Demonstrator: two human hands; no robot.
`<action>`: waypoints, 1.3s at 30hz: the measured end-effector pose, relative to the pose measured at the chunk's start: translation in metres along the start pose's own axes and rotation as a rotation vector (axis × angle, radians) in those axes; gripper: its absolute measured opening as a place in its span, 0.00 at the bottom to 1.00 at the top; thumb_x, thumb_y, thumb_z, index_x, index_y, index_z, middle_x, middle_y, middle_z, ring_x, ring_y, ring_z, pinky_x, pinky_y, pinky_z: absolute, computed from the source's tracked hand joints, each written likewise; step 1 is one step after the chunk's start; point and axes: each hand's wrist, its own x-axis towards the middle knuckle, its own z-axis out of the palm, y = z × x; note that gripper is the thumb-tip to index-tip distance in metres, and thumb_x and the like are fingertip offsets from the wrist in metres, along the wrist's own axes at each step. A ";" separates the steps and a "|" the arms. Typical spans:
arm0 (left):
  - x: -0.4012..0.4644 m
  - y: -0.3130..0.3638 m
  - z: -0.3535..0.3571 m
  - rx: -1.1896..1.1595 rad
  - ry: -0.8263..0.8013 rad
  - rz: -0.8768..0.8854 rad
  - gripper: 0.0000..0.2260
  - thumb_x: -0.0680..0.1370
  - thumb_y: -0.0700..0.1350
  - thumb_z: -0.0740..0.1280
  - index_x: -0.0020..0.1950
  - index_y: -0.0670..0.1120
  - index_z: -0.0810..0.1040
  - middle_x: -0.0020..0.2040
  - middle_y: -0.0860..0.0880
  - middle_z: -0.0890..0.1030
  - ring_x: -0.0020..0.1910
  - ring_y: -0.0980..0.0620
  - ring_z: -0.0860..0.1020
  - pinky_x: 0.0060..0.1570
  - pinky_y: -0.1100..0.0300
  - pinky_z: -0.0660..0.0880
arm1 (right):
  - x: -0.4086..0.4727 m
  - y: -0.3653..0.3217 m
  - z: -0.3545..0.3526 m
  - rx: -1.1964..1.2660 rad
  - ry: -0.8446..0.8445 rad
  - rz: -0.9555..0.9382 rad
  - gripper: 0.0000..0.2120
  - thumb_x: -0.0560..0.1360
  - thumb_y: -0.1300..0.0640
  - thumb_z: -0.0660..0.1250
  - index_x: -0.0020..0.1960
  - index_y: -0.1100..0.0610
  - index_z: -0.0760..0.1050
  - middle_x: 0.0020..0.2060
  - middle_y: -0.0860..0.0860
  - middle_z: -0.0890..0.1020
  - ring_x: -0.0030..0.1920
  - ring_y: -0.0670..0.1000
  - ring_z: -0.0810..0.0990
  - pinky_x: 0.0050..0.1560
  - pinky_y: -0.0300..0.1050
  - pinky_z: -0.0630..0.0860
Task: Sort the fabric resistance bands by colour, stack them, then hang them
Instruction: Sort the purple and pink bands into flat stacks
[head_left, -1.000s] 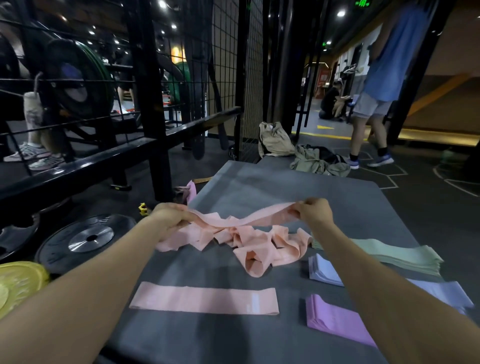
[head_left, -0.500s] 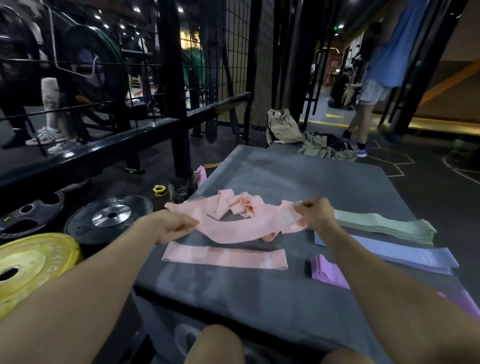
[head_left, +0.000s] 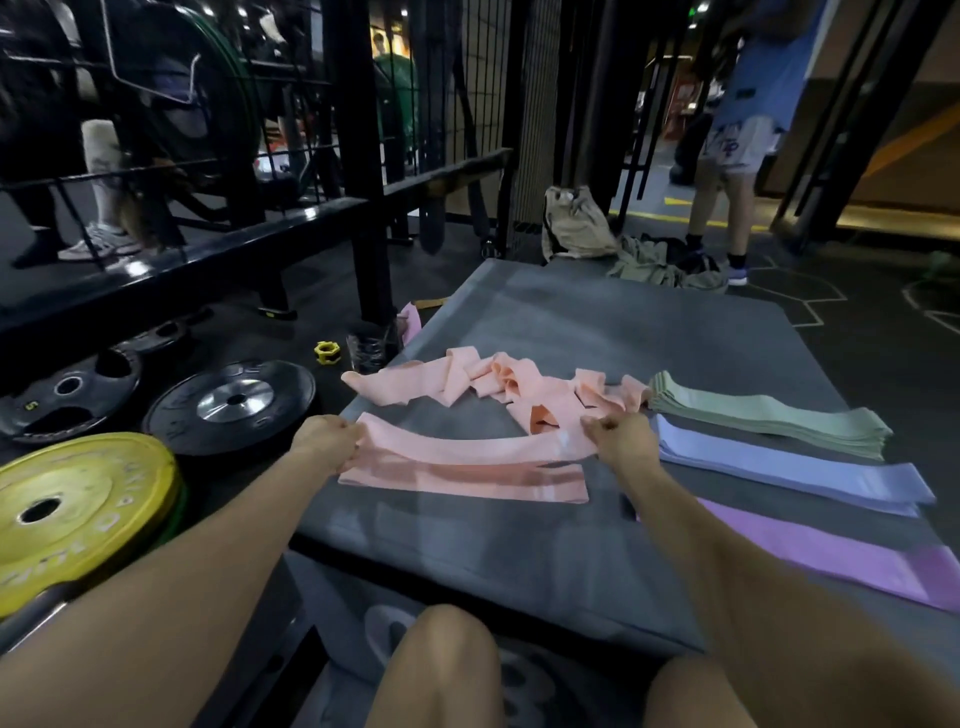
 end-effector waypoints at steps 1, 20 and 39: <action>0.001 -0.003 -0.001 0.068 0.014 0.025 0.09 0.78 0.42 0.64 0.50 0.37 0.78 0.38 0.41 0.77 0.32 0.47 0.73 0.37 0.56 0.72 | 0.000 0.005 0.005 -0.004 -0.008 0.013 0.16 0.78 0.55 0.63 0.36 0.64 0.75 0.36 0.57 0.77 0.44 0.57 0.74 0.40 0.39 0.61; -0.009 -0.024 0.006 0.486 0.100 0.229 0.12 0.79 0.47 0.62 0.49 0.39 0.77 0.46 0.41 0.78 0.49 0.42 0.75 0.42 0.59 0.66 | -0.016 0.027 0.037 -0.097 0.007 0.140 0.12 0.77 0.57 0.61 0.48 0.65 0.79 0.46 0.61 0.81 0.48 0.59 0.77 0.45 0.43 0.68; -0.007 -0.038 -0.003 0.421 0.132 0.170 0.10 0.78 0.46 0.63 0.49 0.39 0.78 0.52 0.39 0.79 0.51 0.40 0.77 0.47 0.56 0.71 | -0.025 0.026 0.047 -0.266 0.014 0.101 0.12 0.78 0.61 0.56 0.58 0.65 0.72 0.57 0.62 0.77 0.58 0.62 0.76 0.52 0.48 0.72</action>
